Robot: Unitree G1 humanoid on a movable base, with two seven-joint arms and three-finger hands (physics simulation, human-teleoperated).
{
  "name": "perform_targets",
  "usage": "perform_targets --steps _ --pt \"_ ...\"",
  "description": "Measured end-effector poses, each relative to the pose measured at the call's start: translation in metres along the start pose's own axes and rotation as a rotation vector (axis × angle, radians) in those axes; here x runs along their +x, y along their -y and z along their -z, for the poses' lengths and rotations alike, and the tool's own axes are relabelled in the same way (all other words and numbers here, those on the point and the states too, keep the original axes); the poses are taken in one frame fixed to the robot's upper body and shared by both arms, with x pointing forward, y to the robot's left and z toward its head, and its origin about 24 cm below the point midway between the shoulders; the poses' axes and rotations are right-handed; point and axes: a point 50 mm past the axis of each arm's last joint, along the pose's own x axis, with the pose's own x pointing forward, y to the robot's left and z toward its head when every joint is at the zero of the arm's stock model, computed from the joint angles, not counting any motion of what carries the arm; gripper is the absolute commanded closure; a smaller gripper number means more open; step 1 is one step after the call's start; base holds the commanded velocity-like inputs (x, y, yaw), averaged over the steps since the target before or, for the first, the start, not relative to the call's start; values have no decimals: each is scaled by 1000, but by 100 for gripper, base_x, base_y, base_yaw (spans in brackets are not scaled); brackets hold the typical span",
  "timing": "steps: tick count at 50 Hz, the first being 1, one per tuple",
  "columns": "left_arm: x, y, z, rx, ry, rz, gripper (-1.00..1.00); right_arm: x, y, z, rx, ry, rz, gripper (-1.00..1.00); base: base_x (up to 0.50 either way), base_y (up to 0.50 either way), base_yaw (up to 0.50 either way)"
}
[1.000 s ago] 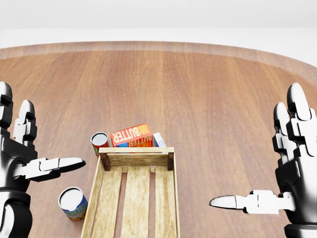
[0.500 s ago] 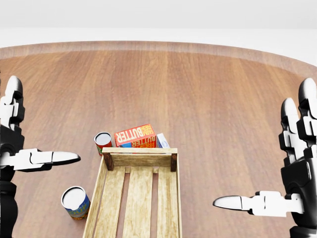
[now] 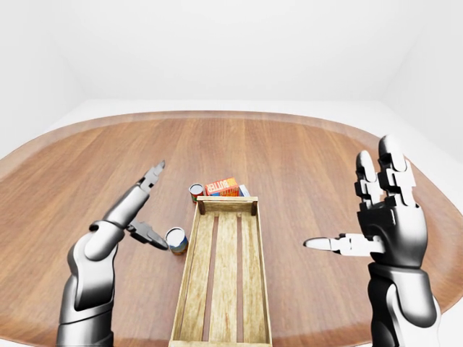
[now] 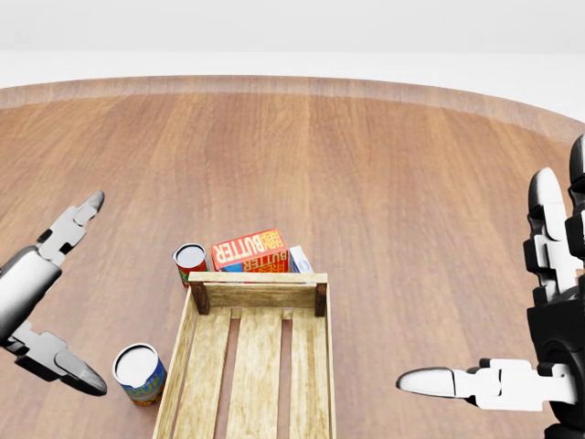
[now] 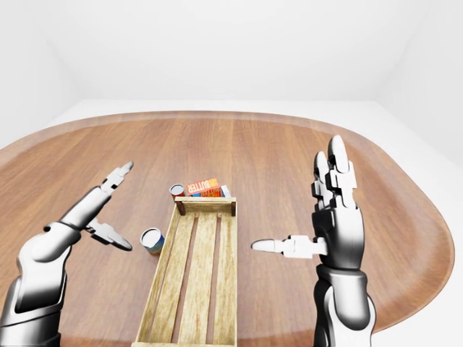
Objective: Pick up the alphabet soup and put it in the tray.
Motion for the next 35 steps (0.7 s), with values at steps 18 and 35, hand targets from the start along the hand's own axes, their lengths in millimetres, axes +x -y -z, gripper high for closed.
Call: perform_targets --steps 18,35 --pt "8 8 46 261 -223 206 -100 -1 3 -5 15 20 8 -100 0 0 0" --pt "25 42 65 388 -344 338 -100 -2 6 -8 22 36 20 -100 0 0 0"
